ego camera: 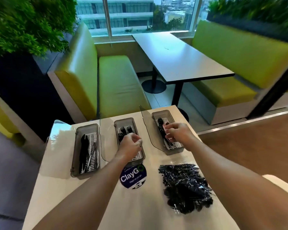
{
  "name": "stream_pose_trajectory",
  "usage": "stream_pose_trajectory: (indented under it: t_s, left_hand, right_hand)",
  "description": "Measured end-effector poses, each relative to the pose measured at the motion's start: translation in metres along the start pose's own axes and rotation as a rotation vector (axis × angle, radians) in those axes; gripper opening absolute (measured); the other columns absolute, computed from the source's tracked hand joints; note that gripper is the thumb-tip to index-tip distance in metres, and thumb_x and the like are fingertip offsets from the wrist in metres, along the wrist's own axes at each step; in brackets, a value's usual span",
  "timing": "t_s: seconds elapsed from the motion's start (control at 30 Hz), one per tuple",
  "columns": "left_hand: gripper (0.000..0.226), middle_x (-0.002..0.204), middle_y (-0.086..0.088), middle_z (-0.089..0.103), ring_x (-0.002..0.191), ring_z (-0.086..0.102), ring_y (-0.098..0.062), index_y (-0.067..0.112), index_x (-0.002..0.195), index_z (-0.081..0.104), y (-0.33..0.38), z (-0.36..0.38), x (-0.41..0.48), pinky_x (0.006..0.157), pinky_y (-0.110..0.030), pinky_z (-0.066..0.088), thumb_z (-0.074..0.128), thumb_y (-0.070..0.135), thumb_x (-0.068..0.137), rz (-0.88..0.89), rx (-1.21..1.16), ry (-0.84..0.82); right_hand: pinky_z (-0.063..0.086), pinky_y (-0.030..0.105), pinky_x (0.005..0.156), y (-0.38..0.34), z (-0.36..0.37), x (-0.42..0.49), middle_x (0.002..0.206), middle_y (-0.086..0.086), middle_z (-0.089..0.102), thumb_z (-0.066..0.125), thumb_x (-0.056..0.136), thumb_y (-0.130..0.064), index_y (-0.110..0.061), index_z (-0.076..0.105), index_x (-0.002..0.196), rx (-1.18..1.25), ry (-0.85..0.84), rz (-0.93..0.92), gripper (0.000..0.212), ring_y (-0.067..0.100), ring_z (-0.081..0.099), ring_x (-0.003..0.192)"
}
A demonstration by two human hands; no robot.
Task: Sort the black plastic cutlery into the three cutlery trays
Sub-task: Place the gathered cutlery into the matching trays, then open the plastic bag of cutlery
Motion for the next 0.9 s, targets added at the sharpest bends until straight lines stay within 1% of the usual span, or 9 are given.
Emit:
stream_pose_trajectory:
  t_s: [0.07,0.13,0.2,0.3,0.43,0.5,0.67,0.8,0.9]
  left_hand:
    - [0.01,0.098,-0.015,0.071,0.078,0.071,-0.022,0.007,0.1,0.064,0.01,0.002,-0.01,0.055,-0.021,0.054,0.057,0.014,0.101,0.029,-0.043,-0.028]
    - [0.012,0.097,-0.017,0.072,0.071,0.069,-0.019,0.004,0.098,0.064,0.017,0.005,-0.021,0.051,-0.018,0.05,0.057,0.013,0.101,0.048,-0.059,-0.066]
    - [0.013,0.095,-0.017,0.072,0.066,0.068,-0.016,0.006,0.096,0.065,0.02,0.012,-0.031,0.054,-0.022,0.052,0.058,0.015,0.101,0.064,-0.06,-0.112]
    - [0.014,0.097,-0.015,0.072,0.072,0.07,-0.018,0.009,0.095,0.067,0.017,0.03,-0.043,0.061,-0.032,0.055,0.058,0.018,0.101,0.069,-0.069,-0.211]
    - [0.012,0.1,-0.015,0.072,0.078,0.071,-0.018,0.01,0.098,0.069,0.009,0.058,-0.056,0.065,-0.036,0.058,0.06,0.019,0.099,0.078,-0.028,-0.288]
    - [0.012,0.096,-0.015,0.072,0.076,0.07,-0.018,0.009,0.1,0.07,0.003,0.074,-0.061,0.068,-0.04,0.06,0.062,0.018,0.098,0.076,0.0,-0.304]
    - [0.01,0.085,-0.007,0.069,0.073,0.063,-0.019,0.014,0.098,0.073,-0.023,0.118,-0.067,0.068,-0.045,0.061,0.067,0.021,0.095,-0.002,0.083,-0.386]
    - [0.019,0.102,-0.004,0.068,0.074,0.058,-0.015,0.016,0.109,0.071,-0.046,0.14,-0.059,0.064,-0.026,0.05,0.073,0.022,0.09,-0.07,0.151,-0.344]
    - [0.031,0.108,-0.008,0.065,0.092,0.068,-0.029,0.019,0.114,0.067,-0.064,0.148,-0.054,0.07,-0.028,0.051,0.079,0.02,0.085,-0.158,0.139,-0.303]
  right_hand:
    - [0.055,0.034,0.067,-0.004,-0.004,-0.017,0.097,0.013,0.073,0.058,0.096,0.0,-0.008,0.069,0.103,-0.016,0.005,-0.014,0.015,0.025,0.07,0.081]
    - [0.055,0.036,0.069,-0.004,-0.009,-0.034,0.098,0.014,0.073,0.057,0.096,0.0,-0.007,0.069,0.105,-0.035,0.018,-0.018,0.016,0.023,0.07,0.08]
    - [0.054,0.033,0.065,-0.001,-0.016,-0.048,0.097,0.014,0.073,0.058,0.095,-0.001,-0.007,0.07,0.104,-0.069,0.031,-0.022,0.016,0.022,0.07,0.078]
    - [0.051,0.026,0.057,0.006,-0.028,-0.062,0.093,0.012,0.073,0.059,0.093,-0.001,-0.013,0.071,0.093,-0.168,0.057,-0.038,0.017,0.02,0.068,0.073]
    - [0.047,0.025,0.068,0.019,-0.046,-0.078,0.087,0.0,0.072,0.064,0.09,-0.009,-0.016,0.075,0.094,-0.382,0.1,-0.054,0.014,0.015,0.065,0.079]
    - [0.047,0.026,0.067,0.028,-0.054,-0.083,0.089,-0.003,0.071,0.064,0.09,-0.01,-0.017,0.076,0.095,-0.471,0.119,-0.052,0.015,0.013,0.064,0.078]
    - [0.052,0.029,0.086,0.067,-0.071,-0.083,0.109,0.0,0.072,0.067,0.09,-0.019,-0.019,0.073,0.107,-0.63,0.114,0.024,0.018,0.016,0.066,0.097]
    - [0.05,0.035,0.096,0.108,-0.083,-0.072,0.129,0.007,0.062,0.07,0.089,-0.027,-0.018,0.066,0.121,-0.735,0.083,0.14,0.033,0.025,0.059,0.115]
    - [0.049,0.04,0.1,0.141,-0.09,-0.067,0.14,0.01,0.047,0.072,0.09,-0.035,-0.02,0.055,0.134,-0.811,0.065,0.247,0.05,0.031,0.051,0.124]
Point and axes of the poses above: each hand's wrist, its own x-axis towards the middle knuckle, its own z-axis out of the palm, y = z × x, the point moved 10 cm from there along x, towards the middle knuckle
